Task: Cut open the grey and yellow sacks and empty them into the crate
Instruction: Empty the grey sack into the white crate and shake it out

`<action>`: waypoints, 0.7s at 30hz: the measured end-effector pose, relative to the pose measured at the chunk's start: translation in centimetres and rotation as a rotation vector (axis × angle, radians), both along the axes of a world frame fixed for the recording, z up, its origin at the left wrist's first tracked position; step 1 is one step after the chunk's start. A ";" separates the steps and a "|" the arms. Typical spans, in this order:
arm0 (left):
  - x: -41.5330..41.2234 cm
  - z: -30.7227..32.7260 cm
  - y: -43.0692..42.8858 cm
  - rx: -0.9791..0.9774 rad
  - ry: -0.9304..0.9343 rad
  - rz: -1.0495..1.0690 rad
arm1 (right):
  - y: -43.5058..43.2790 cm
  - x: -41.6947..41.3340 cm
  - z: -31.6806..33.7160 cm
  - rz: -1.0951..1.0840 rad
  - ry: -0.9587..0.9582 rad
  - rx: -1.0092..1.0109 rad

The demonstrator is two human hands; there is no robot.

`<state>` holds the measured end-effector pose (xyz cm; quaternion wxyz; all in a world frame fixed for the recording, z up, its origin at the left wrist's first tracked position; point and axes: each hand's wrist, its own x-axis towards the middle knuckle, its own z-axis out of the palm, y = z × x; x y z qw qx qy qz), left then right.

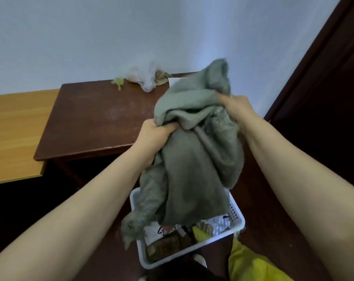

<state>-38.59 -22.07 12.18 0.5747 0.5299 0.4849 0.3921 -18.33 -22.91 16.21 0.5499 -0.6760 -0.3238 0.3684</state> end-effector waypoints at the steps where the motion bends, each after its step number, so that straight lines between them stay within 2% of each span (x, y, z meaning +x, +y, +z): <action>1: -0.2 -0.6 -0.1 0.002 0.066 -0.002 | -0.2 0.0 -0.3 0.001 -0.008 -0.014; 3: -0.5 -1.1 0.2 0.016 0.094 -0.036 | 0.0 0.3 -0.5 -0.039 0.030 0.052; 5: -0.9 -1.0 0.6 0.000 -0.005 -0.032 | 0.4 0.7 -0.5 -0.047 0.061 0.055; 8: -1.7 -2.4 0.3 0.020 0.230 -0.033 | -0.1 0.5 -1.7 -0.007 -0.029 -0.066; 11: -3.0 -3.5 0.5 -0.017 0.209 -0.076 | 0.3 0.8 -2.2 -0.016 0.078 0.036; 15: -4.5 -5.4 0.6 -0.158 0.596 -0.282 | 0.3 -0.2 -2.6 0.059 0.031 -0.089; 17: -4.3 -5.3 0.2 -0.157 0.529 -0.364 | 0.7 -0.8 -1.9 0.082 0.122 -0.039; 21: -1.1 -5.7 -1.7 -0.036 0.454 -0.444 | 0.8 -3.6 -1.6 0.158 0.384 -0.123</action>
